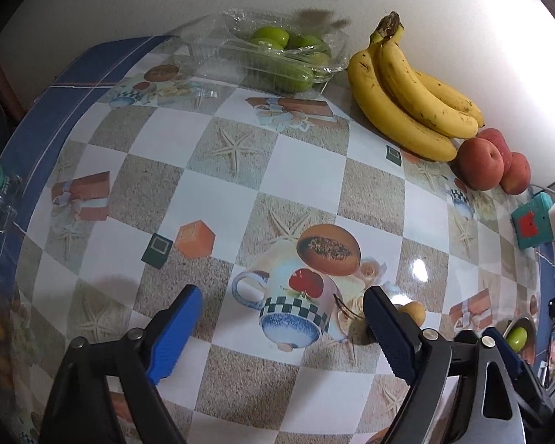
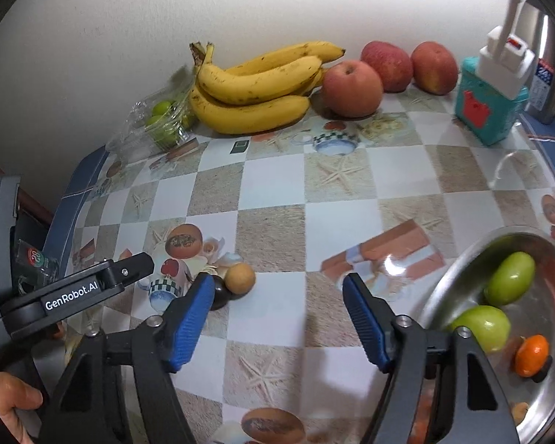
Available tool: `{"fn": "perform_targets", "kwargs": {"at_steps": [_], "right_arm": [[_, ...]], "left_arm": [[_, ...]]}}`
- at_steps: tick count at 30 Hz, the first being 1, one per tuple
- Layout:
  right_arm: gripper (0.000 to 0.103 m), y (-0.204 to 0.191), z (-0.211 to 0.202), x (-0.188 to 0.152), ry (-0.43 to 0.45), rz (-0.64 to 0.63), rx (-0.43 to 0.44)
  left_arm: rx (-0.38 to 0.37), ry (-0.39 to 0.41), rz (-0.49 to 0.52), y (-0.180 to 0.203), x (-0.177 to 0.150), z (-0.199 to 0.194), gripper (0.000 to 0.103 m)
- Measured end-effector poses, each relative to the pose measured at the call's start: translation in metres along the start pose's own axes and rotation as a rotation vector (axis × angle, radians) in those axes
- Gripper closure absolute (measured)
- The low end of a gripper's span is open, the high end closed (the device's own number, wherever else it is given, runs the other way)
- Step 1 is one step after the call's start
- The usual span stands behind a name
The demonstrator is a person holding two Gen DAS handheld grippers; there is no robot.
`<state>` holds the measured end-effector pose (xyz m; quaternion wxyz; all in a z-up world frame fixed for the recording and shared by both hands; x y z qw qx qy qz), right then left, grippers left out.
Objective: Organize fruits
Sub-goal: 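Move the right gripper down around another tan round fruit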
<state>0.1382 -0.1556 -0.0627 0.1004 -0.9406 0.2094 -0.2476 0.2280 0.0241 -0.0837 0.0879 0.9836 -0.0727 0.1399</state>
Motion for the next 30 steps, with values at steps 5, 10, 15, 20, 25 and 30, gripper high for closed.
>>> {"fn": "perform_targets", "kwargs": {"at_steps": [5,10,15,20,25,30], "right_arm": [[0.041,-0.011,0.015,0.001,-0.017,-0.025,0.014],[0.053,-0.019,0.025,0.003,-0.017,-0.024,0.041],[0.063,-0.024,0.034,0.004,-0.026,-0.023,0.056],[0.07,-0.024,0.043,0.003,-0.039,-0.012,0.063],[0.074,-0.024,0.047,0.002,-0.04,0.0,0.067],[0.076,-0.022,0.048,0.002,-0.04,0.013,0.07]], "left_arm": [[0.005,0.0,-0.01,-0.003,0.004,0.004,0.013],[0.01,0.003,-0.016,-0.003,0.008,0.006,0.013],[0.009,0.001,-0.013,0.0,0.009,0.009,0.013],[0.011,-0.006,-0.018,0.0,0.011,0.014,0.013],[0.016,-0.008,-0.02,-0.001,0.01,0.016,0.013],[0.018,-0.007,-0.016,-0.001,0.01,0.016,0.013]]}}
Point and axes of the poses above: each gripper's, at about its wrist camera, not at the fingertips, and z roughly the way its jaws point, y to its right, x to its top, the point moved 7 cm from there along z, roughly the way its jaws point, and after that the axes turned 2 degrees about -y, right-handed, at the moved point
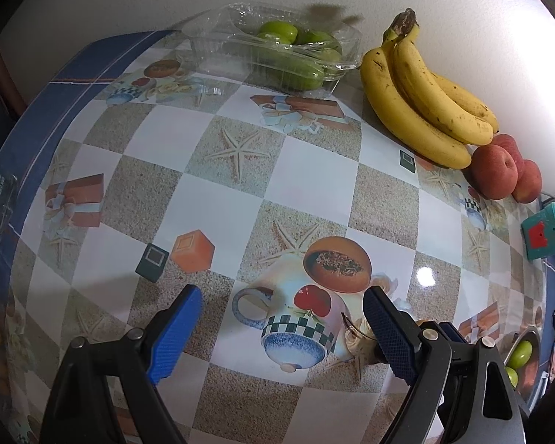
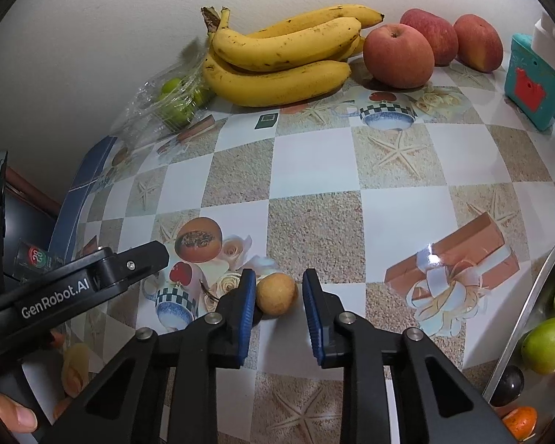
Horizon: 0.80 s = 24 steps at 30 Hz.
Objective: Organize fruits
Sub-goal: 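Move the right gripper down around another tan round fruit, then close the right gripper on the tan round fruit and lift it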
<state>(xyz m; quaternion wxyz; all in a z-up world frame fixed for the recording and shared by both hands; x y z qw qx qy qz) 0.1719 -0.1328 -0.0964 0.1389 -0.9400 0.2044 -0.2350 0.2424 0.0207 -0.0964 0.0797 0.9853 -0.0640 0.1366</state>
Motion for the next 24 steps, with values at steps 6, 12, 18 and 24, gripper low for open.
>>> {"fn": "perform_targets", "kwargs": {"at_steps": [6,12,18,24], "right_arm": [[0.076,0.0023,-0.0008,-0.0006,-0.002,0.021,0.016],[0.077,0.0021,-0.0001,-0.0017,-0.007,0.024,0.023],[0.078,0.001,0.001,-0.0029,-0.005,0.027,0.021],[0.078,0.004,-0.0046,-0.0019,0.008,0.049,0.021]], "left_arm": [[0.006,-0.001,0.001,0.0007,-0.0008,-0.0001,0.013],[0.008,0.0,0.002,0.0014,-0.0006,-0.0011,0.013],[0.011,0.002,0.002,0.0012,-0.0004,-0.0014,0.013],[0.012,-0.001,-0.004,-0.0008,0.0002,-0.0034,0.013]]}}
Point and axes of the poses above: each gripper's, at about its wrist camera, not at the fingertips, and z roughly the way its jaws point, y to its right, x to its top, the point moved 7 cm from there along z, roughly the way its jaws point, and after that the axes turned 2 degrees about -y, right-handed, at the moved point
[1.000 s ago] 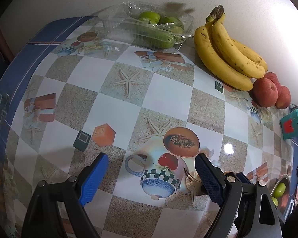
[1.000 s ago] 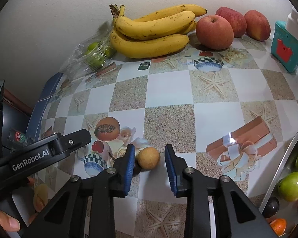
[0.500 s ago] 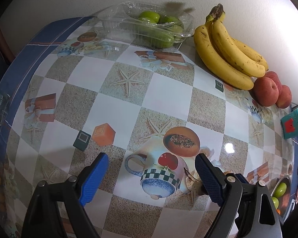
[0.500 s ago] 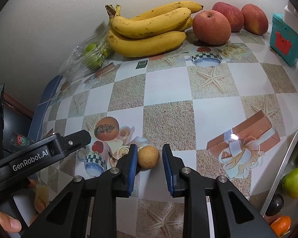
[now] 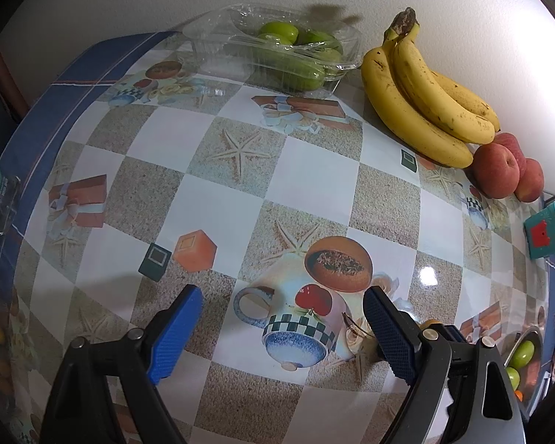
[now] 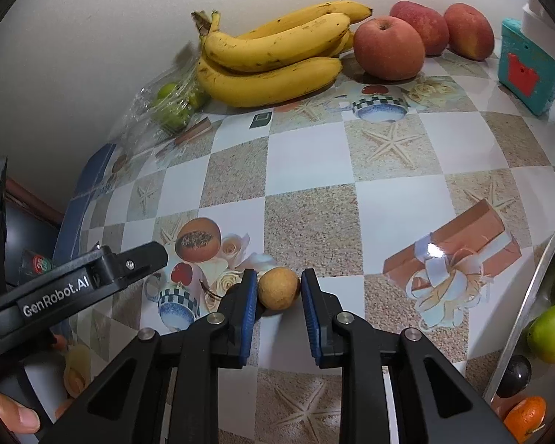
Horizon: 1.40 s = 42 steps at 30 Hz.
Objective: Organize fruits
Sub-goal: 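Close the right gripper on the tan round fruit and lift it, then close the left gripper on the dark plum while the right gripper holds the tan fruit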
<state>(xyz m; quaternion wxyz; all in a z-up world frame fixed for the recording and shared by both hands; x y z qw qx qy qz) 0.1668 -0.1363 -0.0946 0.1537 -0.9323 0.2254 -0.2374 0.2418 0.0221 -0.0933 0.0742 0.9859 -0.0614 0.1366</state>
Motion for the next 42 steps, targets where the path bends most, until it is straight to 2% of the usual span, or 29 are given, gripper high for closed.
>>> {"fn": "perform_targets", "kwargs": {"at_steps": [8,15,19,21,23,28,31,33,42], "right_arm": [[0.078,0.021,-0.017,0.005,0.022,0.063,-0.033],[0.078,0.05,-0.041,0.013,0.053,0.137,-0.089],[0.078,0.061,-0.053,0.017,0.076,0.171,-0.093],[0.078,0.066,-0.058,0.019,0.084,0.184,-0.093],[0.078,0.07,-0.062,0.02,0.091,0.191,-0.1],[0.078,0.075,-0.066,0.021,0.091,0.208,-0.101],[0.078,0.075,-0.067,0.02,0.089,0.206,-0.1],[0.078,0.075,-0.067,0.02,0.088,0.205,-0.099],[0.078,0.074,-0.066,0.018,0.074,0.2,-0.104]], "left_arm": [[-0.006,-0.006,0.026,0.011,-0.004,-0.003,0.013],[-0.024,-0.015,0.111,0.036,-0.01,-0.003,0.013],[-0.067,-0.06,0.146,0.053,-0.019,0.007,0.024],[-0.072,-0.073,0.155,0.058,-0.023,0.01,0.027],[-0.076,-0.078,0.165,0.064,-0.026,0.009,0.035],[-0.079,-0.082,0.215,0.079,-0.032,0.008,0.037],[-0.064,-0.094,0.24,0.086,-0.037,0.013,0.048],[-0.058,-0.101,0.247,0.089,-0.039,0.017,0.048],[-0.01,-0.101,0.291,0.099,-0.043,0.025,0.063]]}}
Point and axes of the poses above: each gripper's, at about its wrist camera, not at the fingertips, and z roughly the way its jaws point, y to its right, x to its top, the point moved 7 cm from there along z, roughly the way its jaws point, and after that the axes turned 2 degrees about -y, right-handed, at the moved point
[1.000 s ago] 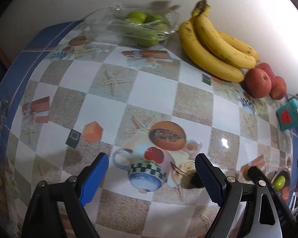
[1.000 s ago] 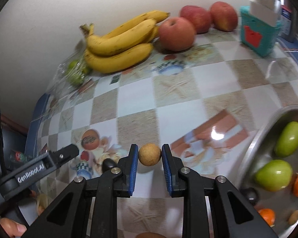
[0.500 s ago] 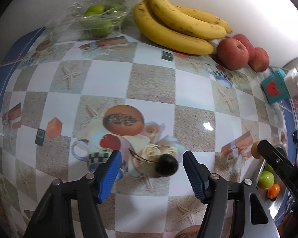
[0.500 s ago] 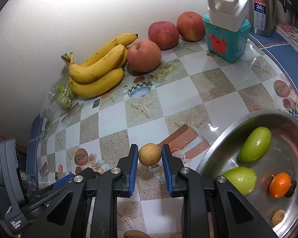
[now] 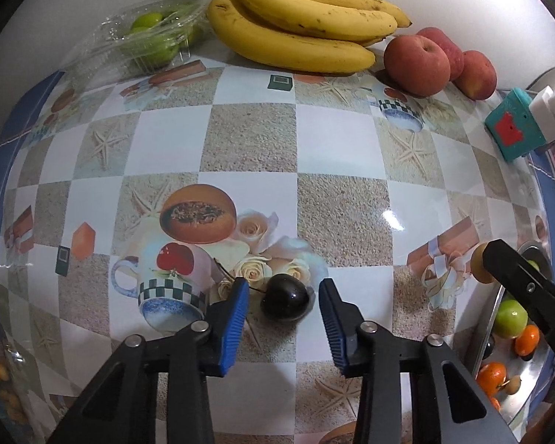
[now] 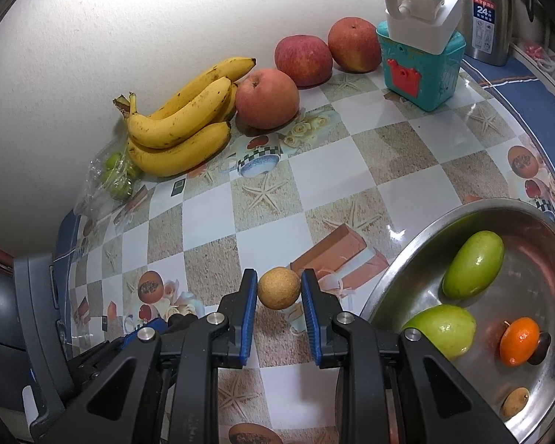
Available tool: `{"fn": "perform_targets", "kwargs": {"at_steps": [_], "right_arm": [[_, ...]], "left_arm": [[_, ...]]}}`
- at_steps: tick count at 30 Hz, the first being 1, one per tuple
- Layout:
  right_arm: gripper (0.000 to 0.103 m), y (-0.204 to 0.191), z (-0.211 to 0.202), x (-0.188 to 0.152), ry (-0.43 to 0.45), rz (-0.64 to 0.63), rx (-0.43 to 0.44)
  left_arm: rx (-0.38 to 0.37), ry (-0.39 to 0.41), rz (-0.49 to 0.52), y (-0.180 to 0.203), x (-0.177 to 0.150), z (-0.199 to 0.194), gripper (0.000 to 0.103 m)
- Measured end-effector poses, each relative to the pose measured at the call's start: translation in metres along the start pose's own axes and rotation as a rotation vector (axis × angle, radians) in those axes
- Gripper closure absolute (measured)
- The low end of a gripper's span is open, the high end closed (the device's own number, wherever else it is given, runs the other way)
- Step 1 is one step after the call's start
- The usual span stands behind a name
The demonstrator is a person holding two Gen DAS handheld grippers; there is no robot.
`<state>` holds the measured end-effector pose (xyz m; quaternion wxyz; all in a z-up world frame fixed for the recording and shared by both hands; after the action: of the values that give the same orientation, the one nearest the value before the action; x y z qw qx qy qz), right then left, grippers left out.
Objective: Organize fruits
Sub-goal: 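Close the left gripper on the dark plum while the right gripper holds the tan fruit, then carry the dark plum and tan fruit over the steel bowl with both grippers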
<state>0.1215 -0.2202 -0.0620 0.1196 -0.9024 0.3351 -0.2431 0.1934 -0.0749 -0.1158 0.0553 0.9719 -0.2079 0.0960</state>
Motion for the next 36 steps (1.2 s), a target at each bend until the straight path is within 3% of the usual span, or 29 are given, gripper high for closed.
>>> {"fn": "perform_targets", "kwargs": {"at_steps": [8,23,36], "right_arm": [[0.078,-0.001,-0.001,-0.001,-0.001,-0.003,0.0],[0.078,-0.002,-0.007,-0.005,-0.005,-0.006,-0.001],[0.078,0.0,-0.037,-0.017,0.004,-0.017,-0.015]], "left_arm": [[0.027,0.002,0.02,0.011,0.0,0.008,0.073],[0.006,0.043,0.023,0.016,-0.004,-0.021,0.074],[0.009,0.083,0.034,0.019,-0.017,-0.052,0.074]]}}
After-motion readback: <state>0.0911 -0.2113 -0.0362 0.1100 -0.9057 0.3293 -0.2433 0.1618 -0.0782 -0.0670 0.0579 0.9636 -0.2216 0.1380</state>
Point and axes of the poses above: each gripper's, at about its wrist camera, not at the fingertips, and z roughly the way its jaws point, y to its right, x to its top, the point moved 7 cm from there along z, roughly the way its jaws point, and after that the axes turned 2 degrees about -y, right-handed, at the moved point
